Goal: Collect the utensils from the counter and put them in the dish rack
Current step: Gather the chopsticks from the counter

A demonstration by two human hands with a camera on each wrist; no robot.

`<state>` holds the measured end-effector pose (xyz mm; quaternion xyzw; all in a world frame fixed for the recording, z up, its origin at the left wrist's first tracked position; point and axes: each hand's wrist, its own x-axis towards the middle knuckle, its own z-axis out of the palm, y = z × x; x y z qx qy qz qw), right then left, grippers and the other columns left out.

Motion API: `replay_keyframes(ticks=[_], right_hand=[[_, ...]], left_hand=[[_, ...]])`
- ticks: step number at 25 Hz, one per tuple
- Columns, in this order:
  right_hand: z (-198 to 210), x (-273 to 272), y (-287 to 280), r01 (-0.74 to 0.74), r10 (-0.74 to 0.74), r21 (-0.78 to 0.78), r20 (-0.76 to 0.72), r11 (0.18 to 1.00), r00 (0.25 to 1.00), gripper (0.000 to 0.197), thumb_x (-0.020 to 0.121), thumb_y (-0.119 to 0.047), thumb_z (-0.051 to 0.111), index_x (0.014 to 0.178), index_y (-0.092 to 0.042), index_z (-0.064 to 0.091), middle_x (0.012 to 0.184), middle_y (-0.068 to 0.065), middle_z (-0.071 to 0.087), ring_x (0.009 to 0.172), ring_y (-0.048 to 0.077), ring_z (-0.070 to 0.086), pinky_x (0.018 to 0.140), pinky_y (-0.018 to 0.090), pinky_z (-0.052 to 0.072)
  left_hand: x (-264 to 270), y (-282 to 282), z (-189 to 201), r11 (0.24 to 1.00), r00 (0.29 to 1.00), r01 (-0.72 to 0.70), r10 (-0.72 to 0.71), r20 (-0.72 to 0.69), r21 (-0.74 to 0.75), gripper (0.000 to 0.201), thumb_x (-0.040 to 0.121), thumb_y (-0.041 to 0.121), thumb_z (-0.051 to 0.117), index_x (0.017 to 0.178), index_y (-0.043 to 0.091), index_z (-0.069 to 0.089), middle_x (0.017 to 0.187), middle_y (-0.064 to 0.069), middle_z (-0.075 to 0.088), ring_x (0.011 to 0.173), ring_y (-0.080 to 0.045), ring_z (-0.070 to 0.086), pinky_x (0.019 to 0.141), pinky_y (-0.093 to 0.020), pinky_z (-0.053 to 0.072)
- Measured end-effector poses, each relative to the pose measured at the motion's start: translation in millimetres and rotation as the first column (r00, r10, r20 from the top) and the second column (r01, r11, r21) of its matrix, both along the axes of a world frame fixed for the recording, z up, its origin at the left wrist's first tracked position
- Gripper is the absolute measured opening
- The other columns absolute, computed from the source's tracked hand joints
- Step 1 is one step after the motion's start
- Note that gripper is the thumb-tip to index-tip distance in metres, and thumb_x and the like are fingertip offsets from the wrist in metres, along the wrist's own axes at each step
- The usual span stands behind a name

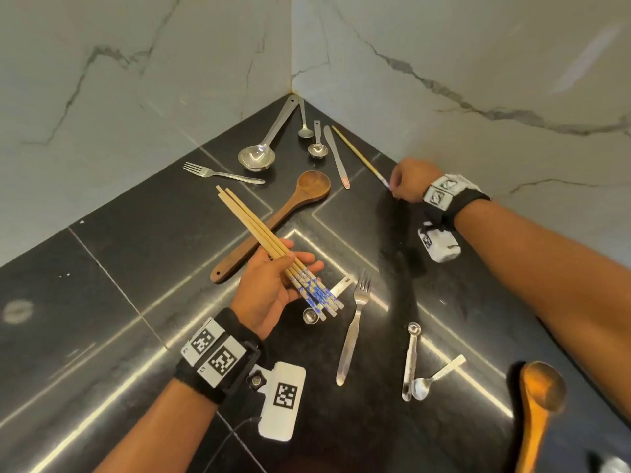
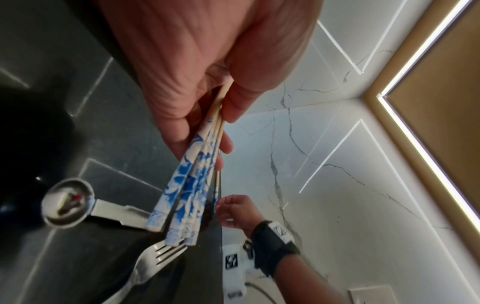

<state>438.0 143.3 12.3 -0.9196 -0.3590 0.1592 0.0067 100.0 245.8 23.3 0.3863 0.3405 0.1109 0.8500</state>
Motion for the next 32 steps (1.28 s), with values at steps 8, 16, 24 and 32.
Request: replay_keyframes(ticks=[8, 16, 24, 32], right_hand=[[8.0, -51.3, -117.7, 0.189, -0.242, -0.252, -0.198, 0.949, 0.950, 0.029, 0.082, -0.044, 0.074, 0.087, -0.016, 0.066, 0.080, 0.006, 0.073, 0.069, 0.022, 0.068, 0.067, 0.032, 0.055], [17.3, -111.9, -108.2, 0.306, -0.295, 0.003, -0.259, 0.952, 0.920, 0.020, 0.074, -0.033, 0.074, 0.072, -0.013, 0.075, 0.071, 0.006, 0.076, 0.070, 0.022, 0.074, 0.071, 0.038, 0.063], [58.4, -304.8, -118.9, -0.026, 0.112, 0.327, -0.249, 0.945, 0.962, 0.019, 0.077, -0.046, 0.069, 0.080, -0.027, 0.072, 0.067, -0.014, 0.063, 0.065, 0.005, 0.059, 0.060, 0.025, 0.049], [49.3, -352.8, -173.4, -0.058, 0.125, 0.446, -0.124, 0.893, 0.984, 0.033, 0.078, -0.056, 0.065, 0.103, -0.036, 0.061, 0.084, -0.017, 0.060, 0.077, 0.002, 0.056, 0.070, 0.031, 0.054]], left_hand=[[-19.9, -37.5, 2.6, 0.998, 1.000, 0.016, -0.017, -0.018, -0.056, 0.007, 0.098, 0.007, 0.048, 0.100, 0.012, 0.052, 0.091, -0.018, 0.068, 0.102, -0.038, 0.068, 0.089, -0.053, 0.055], [-60.5, -62.5, 6.3, 1.000, 0.999, -0.004, 0.003, -0.038, -0.031, 0.008, 0.098, 0.012, 0.051, 0.106, 0.010, 0.052, 0.105, -0.025, 0.069, 0.102, -0.038, 0.070, 0.091, -0.054, 0.055], [-89.7, -102.4, 1.2, 0.995, 0.995, 0.084, -0.086, -0.045, -0.051, 0.023, 0.096, 0.026, 0.057, 0.112, 0.010, 0.060, 0.100, -0.017, 0.070, 0.092, -0.028, 0.071, 0.087, -0.048, 0.057], [-99.8, -157.8, 2.0, 0.997, 0.996, 0.072, -0.072, -0.050, -0.008, 0.024, 0.102, 0.026, 0.043, 0.108, 0.008, 0.058, 0.093, -0.014, 0.067, 0.086, -0.024, 0.068, 0.076, -0.042, 0.056]])
